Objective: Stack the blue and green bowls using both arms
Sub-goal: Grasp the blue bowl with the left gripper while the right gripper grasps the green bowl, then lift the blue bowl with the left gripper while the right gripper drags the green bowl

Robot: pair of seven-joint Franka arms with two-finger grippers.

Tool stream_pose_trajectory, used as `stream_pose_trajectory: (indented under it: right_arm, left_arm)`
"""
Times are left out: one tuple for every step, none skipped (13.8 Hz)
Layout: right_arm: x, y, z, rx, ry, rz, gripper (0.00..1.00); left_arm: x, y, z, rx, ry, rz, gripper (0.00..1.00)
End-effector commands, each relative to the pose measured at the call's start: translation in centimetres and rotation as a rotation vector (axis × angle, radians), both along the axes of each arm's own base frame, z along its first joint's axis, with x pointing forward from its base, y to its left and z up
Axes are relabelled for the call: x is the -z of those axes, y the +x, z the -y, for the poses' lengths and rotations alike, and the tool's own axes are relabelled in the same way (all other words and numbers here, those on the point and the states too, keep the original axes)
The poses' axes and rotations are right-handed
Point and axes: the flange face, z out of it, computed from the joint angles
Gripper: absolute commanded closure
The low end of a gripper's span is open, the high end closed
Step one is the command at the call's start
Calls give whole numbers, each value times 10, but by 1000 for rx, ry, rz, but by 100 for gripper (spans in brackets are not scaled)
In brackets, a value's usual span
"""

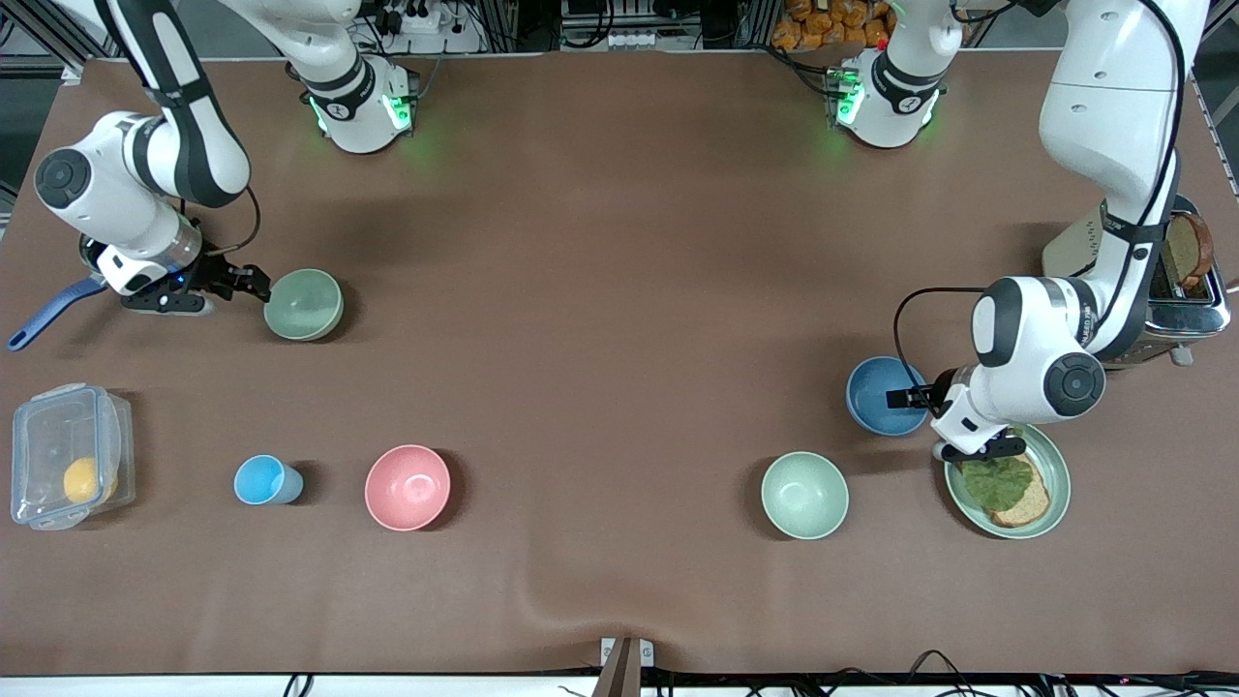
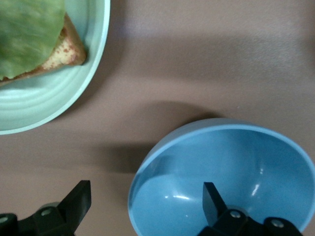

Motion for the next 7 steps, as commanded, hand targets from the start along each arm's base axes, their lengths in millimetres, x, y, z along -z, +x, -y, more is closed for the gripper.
stream_pose_trajectory:
  right_arm:
    - [12, -6, -1, 19, 22, 17, 44]
    - [13, -7, -2, 26, 27, 16, 50]
    - [16, -8, -1, 29, 30, 10, 58]
    - [20, -9, 0, 32, 32, 3, 59]
    - [24, -9, 1, 39, 33, 6, 61]
    - [29, -10, 1, 52, 42, 3, 62]
    - [33, -11, 2, 53, 52, 0, 68]
  left_arm:
    - [7, -3, 1, 12, 16, -2, 0]
    - [6, -3, 1, 12, 16, -1, 24]
    - [6, -2, 1, 11, 16, 1, 85]
    - [5, -2, 2, 11, 17, 1, 100]
    - [5, -2, 2, -7, 21, 0, 100]
    - [5, -2, 5, -22, 25, 1, 100]
    - [4, -3, 7, -29, 27, 1, 100]
